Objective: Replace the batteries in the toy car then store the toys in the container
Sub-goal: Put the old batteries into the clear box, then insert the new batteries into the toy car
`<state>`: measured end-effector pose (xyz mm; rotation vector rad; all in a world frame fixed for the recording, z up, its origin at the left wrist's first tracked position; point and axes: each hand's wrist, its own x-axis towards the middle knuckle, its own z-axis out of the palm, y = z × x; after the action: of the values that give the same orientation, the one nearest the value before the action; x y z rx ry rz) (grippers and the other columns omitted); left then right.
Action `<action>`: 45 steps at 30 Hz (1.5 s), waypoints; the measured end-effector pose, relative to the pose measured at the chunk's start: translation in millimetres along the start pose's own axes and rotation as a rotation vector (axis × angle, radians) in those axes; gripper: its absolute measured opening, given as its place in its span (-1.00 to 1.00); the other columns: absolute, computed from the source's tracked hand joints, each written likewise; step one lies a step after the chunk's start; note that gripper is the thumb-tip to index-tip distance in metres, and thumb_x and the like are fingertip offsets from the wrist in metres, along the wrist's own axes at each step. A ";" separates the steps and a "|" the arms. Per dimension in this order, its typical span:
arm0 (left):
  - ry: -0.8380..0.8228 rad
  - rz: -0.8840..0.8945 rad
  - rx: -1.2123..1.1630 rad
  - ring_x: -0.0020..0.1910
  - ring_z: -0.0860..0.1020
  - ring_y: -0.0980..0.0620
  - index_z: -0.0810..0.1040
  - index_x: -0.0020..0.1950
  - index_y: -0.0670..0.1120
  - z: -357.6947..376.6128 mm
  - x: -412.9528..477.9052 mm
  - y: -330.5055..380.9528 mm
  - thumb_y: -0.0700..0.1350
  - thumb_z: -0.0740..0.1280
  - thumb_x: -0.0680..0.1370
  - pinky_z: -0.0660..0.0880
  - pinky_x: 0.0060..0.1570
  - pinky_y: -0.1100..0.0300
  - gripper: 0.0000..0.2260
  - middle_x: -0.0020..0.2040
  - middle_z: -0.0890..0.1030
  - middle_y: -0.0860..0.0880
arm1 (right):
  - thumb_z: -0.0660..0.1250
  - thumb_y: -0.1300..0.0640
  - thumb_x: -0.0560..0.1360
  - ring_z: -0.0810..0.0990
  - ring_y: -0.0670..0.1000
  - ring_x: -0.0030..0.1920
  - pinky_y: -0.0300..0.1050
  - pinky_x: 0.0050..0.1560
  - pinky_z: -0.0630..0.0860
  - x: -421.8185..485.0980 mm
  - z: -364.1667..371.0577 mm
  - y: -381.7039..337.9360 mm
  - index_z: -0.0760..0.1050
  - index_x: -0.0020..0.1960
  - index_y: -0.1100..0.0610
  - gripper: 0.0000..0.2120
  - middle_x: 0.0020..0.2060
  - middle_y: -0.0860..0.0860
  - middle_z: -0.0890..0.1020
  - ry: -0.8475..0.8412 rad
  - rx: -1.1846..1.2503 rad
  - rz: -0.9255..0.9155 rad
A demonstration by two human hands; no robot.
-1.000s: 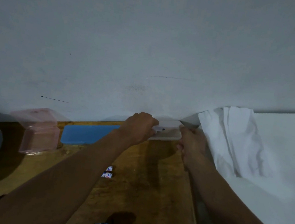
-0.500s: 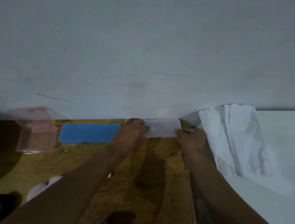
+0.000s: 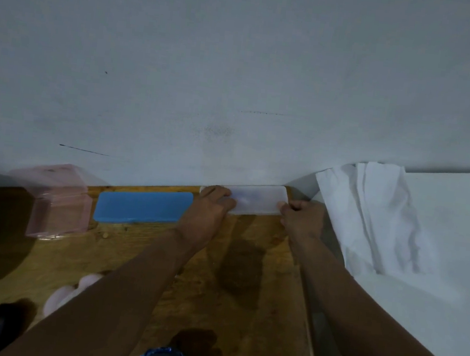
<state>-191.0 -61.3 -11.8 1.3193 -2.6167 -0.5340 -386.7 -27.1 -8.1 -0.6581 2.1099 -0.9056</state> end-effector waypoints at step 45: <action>-0.025 -0.416 -0.710 0.26 0.49 0.11 0.23 0.52 0.11 10.9 -325.3 59.9 -0.20 0.33 0.56 0.39 0.08 0.39 -0.42 0.30 0.51 0.10 | 0.31 0.13 0.56 0.47 -0.13 0.12 -0.22 0.09 0.44 -319.0 7.4 133.5 0.36 0.39 0.03 -0.59 0.07 -0.11 0.49 -0.379 -0.219 -0.333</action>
<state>-44.6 235.0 6.2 1.5580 -1.8434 -1.3786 -211.6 269.8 21.0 -1.2203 1.7982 -0.6583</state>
